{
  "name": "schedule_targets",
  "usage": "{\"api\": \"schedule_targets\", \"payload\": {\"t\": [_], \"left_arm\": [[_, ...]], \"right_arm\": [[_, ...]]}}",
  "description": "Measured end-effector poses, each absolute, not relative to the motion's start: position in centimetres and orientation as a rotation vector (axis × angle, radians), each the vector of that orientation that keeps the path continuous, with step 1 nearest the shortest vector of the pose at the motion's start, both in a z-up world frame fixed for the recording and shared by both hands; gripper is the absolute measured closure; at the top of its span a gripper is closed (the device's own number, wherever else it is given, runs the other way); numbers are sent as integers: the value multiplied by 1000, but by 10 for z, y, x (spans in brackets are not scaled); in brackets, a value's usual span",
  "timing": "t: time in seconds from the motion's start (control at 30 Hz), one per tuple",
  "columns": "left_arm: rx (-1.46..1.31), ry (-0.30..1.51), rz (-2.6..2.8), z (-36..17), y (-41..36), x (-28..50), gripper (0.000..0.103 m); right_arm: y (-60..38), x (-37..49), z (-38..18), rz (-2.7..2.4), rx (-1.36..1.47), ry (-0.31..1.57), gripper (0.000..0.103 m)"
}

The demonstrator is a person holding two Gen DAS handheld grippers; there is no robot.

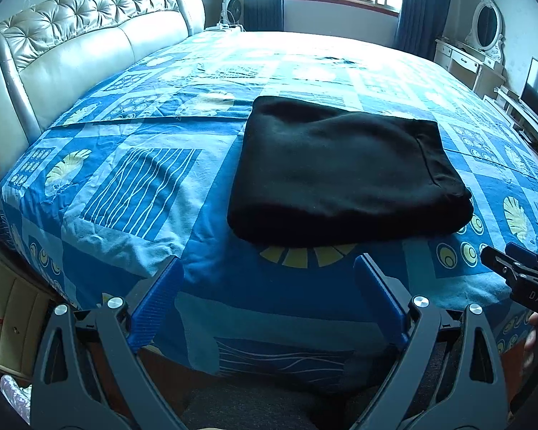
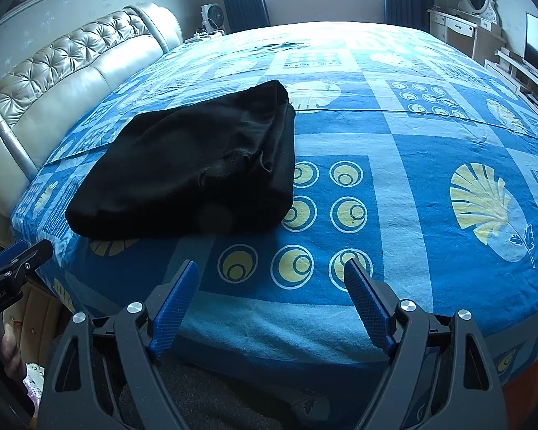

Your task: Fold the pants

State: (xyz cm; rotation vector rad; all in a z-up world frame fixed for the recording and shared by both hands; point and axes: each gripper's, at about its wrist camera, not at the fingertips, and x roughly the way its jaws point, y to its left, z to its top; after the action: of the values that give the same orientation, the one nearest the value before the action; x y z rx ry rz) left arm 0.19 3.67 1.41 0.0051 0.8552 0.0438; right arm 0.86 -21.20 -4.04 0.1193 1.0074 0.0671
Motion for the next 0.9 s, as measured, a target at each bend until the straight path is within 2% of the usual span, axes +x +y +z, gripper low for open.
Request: {"api": "schedule_targets", "payload": {"t": [0.9], "left_arm": [[12, 864, 27, 14, 31, 1, 7]], "right_arm": [[-206, 7, -44, 82, 118, 1026, 21]]}}
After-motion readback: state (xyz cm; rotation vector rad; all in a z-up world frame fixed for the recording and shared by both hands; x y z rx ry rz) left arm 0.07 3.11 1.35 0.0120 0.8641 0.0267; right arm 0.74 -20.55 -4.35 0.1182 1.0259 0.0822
